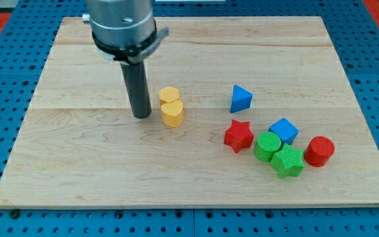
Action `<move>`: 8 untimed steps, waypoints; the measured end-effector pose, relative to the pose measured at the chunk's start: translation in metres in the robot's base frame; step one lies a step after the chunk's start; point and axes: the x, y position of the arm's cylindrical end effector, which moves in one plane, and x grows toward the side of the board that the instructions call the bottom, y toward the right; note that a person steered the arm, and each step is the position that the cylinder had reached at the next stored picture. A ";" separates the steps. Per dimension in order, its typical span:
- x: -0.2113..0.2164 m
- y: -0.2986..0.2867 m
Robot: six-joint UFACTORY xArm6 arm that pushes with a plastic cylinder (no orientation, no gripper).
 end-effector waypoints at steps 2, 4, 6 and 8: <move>0.061 0.015; 0.022 0.058; -0.053 0.050; -0.083 0.129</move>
